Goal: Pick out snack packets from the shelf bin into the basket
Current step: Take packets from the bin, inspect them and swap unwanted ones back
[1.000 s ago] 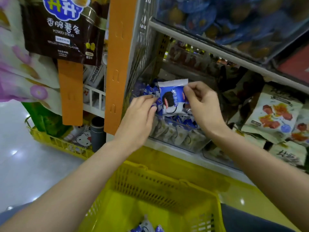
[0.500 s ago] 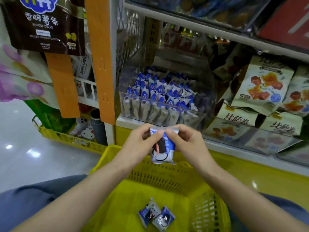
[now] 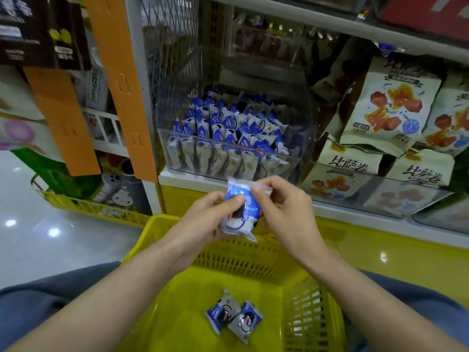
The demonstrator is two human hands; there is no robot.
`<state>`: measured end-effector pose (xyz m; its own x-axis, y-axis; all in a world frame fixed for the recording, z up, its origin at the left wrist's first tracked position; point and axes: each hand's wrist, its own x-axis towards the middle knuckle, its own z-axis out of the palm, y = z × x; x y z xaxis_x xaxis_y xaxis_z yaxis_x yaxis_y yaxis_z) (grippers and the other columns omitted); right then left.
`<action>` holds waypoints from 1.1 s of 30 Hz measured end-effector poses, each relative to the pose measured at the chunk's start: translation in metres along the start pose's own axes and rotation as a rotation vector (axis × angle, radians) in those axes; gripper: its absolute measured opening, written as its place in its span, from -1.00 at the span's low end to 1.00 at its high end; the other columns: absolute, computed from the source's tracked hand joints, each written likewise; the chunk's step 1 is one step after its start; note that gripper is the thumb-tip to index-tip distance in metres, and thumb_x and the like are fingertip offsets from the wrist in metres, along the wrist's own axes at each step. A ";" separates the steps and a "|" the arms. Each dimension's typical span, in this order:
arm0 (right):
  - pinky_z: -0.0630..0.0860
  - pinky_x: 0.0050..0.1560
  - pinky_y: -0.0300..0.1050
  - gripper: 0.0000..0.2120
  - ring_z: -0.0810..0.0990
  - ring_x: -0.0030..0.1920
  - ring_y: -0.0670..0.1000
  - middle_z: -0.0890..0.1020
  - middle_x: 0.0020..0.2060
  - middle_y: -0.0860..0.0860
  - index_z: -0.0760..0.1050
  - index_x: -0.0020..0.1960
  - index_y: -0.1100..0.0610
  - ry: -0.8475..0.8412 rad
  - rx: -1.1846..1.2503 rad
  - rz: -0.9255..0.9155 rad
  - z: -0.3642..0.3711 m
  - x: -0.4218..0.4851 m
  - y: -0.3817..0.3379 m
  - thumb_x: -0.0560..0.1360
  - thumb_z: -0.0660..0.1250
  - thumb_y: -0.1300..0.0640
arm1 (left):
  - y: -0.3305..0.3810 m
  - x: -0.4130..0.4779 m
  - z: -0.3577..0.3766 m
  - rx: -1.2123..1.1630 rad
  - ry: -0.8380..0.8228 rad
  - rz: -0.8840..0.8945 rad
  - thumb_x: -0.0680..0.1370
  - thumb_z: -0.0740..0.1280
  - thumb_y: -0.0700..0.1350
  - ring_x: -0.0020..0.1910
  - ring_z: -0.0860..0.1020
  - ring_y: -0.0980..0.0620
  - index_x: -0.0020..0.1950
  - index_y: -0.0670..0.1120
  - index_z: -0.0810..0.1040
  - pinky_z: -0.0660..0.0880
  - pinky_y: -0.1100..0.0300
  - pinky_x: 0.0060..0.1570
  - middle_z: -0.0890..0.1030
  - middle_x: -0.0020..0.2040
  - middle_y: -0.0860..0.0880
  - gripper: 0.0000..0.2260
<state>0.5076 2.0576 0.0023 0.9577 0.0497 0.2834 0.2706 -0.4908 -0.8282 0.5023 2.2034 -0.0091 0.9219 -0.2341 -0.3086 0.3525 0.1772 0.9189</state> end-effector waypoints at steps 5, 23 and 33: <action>0.57 -0.38 -0.28 -0.92 0.63 -0.39 -0.13 0.64 -0.30 0.03 0.44 -0.05 0.20 -0.065 0.451 0.394 -0.002 0.005 0.000 0.57 0.18 0.27 | 0.001 0.001 -0.001 -0.009 0.155 0.120 0.45 0.39 -0.18 -0.18 0.63 0.05 0.08 -0.18 0.51 0.60 0.24 -0.19 0.67 -0.05 -0.14 -0.77; 0.59 -0.15 -0.26 -0.85 0.63 -0.02 -0.03 0.62 0.01 0.07 0.48 0.01 0.08 -0.260 0.377 0.369 0.007 -0.005 0.002 0.46 0.35 0.23 | 0.009 0.001 -0.006 0.183 0.177 0.313 0.55 0.26 -0.11 -0.17 0.63 0.15 -0.04 -0.06 0.61 0.55 0.33 -0.24 0.68 -0.14 -0.01 -0.87; 0.53 -0.16 -0.15 -0.95 0.56 -0.29 -0.15 0.59 -0.31 -0.08 0.52 -0.15 -0.04 -0.216 0.209 0.150 0.012 -0.007 0.006 0.48 0.32 0.05 | 0.000 -0.003 -0.008 0.741 0.238 0.552 0.55 0.25 -0.05 -0.47 0.34 0.18 -0.32 0.09 0.44 0.26 0.35 -0.43 0.43 -0.50 0.17 -0.76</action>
<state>0.5035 2.0648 -0.0105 0.9811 0.1840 0.0603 0.1177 -0.3191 -0.9404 0.5006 2.2121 -0.0104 0.9652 -0.0833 0.2480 -0.2577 -0.4649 0.8470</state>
